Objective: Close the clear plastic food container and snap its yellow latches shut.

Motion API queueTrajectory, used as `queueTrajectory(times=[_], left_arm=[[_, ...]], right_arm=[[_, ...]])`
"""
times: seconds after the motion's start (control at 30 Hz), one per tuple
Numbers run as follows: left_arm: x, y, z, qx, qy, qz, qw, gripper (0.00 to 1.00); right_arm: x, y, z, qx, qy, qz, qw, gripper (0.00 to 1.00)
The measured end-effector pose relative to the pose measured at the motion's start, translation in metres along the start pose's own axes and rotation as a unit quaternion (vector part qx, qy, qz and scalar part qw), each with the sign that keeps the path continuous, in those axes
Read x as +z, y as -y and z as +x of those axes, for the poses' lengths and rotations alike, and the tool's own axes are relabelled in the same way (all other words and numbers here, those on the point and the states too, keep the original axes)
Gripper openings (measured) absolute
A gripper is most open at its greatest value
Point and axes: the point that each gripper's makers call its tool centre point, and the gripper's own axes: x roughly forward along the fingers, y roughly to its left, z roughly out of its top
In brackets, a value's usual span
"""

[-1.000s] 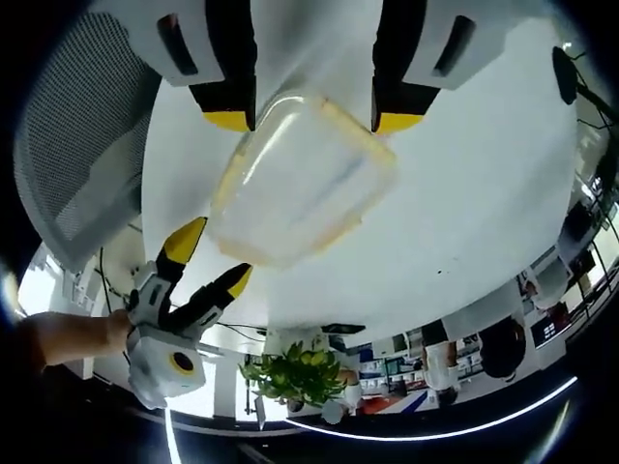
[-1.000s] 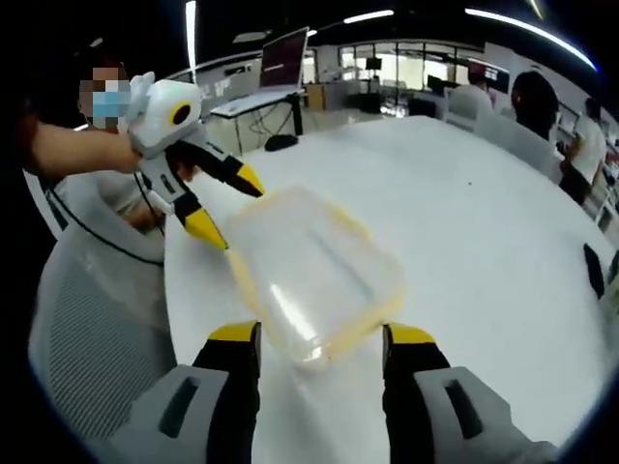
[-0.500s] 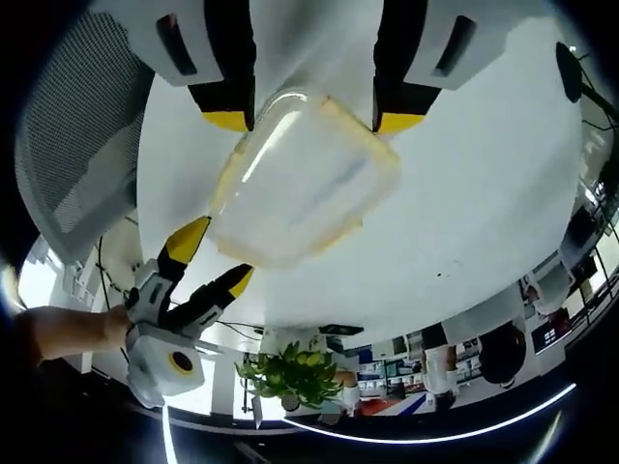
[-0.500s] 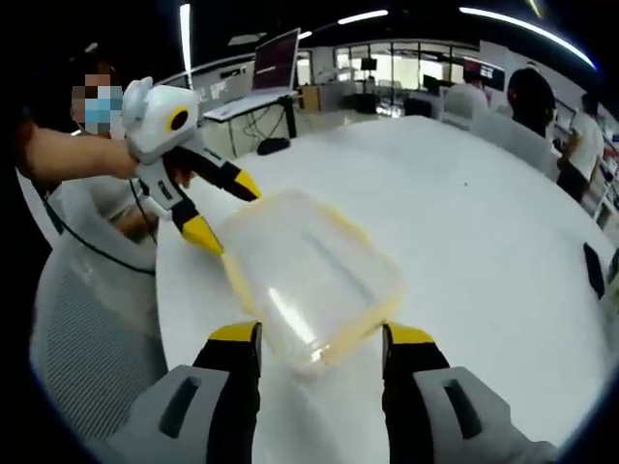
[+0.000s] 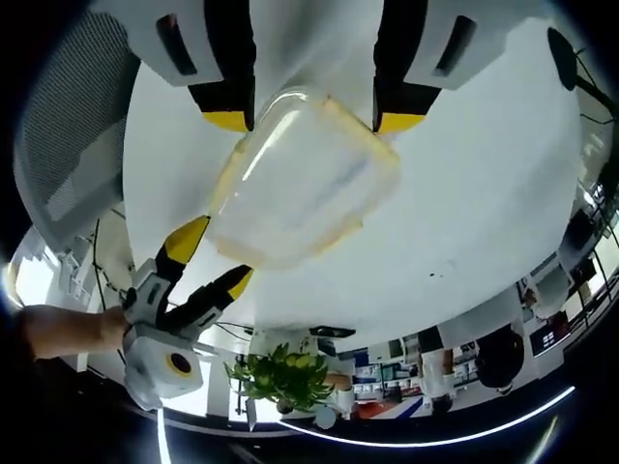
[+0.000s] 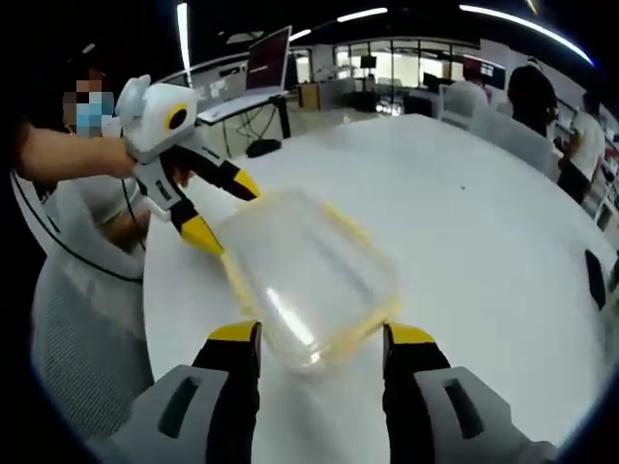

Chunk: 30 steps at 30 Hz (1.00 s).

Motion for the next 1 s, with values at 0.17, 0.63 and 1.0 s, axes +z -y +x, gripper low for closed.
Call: queueTrajectory(times=[0.17, 0.63, 1.0], left_arm=[[0.004, -0.007, 0.004, 0.000, -0.004, 0.000, 1.0000, 0.43], [0.014, -0.017, 0.015, 0.001, -0.007, -0.001, 1.0000, 0.43], [0.018, -0.019, 0.019, -0.003, -0.006, -0.008, 0.9999, 0.42]], right_arm=[[0.004, 0.007, 0.003, -0.001, -0.001, 0.001, 1.0000, 0.48], [0.009, 0.025, 0.006, -0.004, -0.008, 0.002, 1.0000, 0.48], [0.010, 0.030, 0.006, -0.008, -0.008, 0.006, 0.9999, 0.48]])
